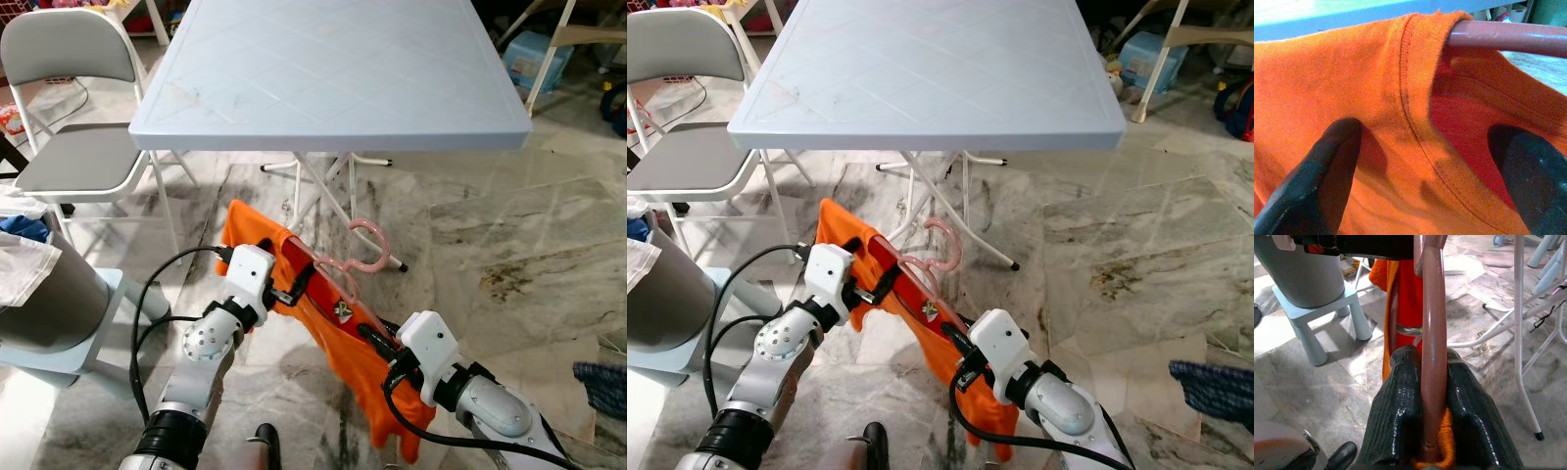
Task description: Hang hanger
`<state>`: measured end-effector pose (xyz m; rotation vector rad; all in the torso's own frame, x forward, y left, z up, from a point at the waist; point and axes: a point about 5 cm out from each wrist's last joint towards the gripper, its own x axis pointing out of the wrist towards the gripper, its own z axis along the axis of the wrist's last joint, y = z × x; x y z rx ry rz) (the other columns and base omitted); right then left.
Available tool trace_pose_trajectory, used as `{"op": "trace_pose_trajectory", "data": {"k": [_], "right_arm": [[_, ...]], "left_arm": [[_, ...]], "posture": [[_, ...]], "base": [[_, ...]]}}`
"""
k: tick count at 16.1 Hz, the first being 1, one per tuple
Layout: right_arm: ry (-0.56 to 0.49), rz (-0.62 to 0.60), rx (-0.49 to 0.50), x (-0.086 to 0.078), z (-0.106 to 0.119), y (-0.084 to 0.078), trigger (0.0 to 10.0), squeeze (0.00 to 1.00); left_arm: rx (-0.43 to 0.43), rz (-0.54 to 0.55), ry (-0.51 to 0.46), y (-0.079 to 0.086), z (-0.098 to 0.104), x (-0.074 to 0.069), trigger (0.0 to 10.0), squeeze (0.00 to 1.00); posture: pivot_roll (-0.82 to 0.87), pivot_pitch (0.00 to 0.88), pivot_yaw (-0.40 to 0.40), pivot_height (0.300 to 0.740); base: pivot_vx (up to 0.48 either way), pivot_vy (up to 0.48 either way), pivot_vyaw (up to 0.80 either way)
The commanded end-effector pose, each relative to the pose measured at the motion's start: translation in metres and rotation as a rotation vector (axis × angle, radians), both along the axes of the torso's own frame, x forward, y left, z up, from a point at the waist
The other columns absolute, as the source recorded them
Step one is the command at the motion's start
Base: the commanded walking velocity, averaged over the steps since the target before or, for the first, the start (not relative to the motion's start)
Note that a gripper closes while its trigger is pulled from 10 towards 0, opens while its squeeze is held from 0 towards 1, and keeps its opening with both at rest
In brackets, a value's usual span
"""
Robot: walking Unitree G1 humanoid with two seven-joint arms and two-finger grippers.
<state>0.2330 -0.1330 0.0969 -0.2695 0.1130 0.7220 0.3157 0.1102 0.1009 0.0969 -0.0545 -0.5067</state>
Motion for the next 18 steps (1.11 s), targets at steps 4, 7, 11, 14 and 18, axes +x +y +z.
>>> {"op": "trace_pose_trajectory", "data": {"k": [4, 7, 11, 14, 18], "right_arm": [[-0.027, 0.045, 0.008, -0.003, 0.008, 0.006, 10.0, 0.00], [-0.030, 0.027, -0.008, -0.001, 0.006, 0.006, 10.0, 0.00], [-0.042, -0.002, -0.052, 0.004, 0.003, 0.005, 10.0, 0.00], [-0.052, -0.012, -0.050, 0.005, 0.003, 0.008, 10.0, 0.00], [-0.066, -0.048, -0.092, 0.007, 0.000, 0.004, 10.0, 0.00]], "left_arm": [[0.000, 0.027, -0.013, 0.004, 0.003, 0.004, 0.0, 0.00], [0.017, 0.053, -0.026, 0.008, 0.003, 0.006, 0.0, 0.00], [0.033, 0.055, -0.029, 0.008, 0.001, 0.005, 0.0, 0.00], [0.053, 0.059, -0.014, 0.009, -0.004, 0.004, 0.0, 0.00], [0.068, 0.081, -0.013, 0.013, -0.005, 0.005, 0.0, 0.00]], "posture": [[0.02, 0.260, 0.044, 0.740], [0.02, 0.257, 0.041, 0.740], [0.02, 0.257, 0.044, 0.740], [0.02, 0.258, 0.047, 0.740], [0.02, 0.261, 0.048, 0.740]], "base": [[0.000, 0.000, 0.00], [0.000, 0.000, 0.00], [0.000, 0.000, 0.00], [0.000, 0.000, 0.00], [0.000, 0.000, 0.00]]}}
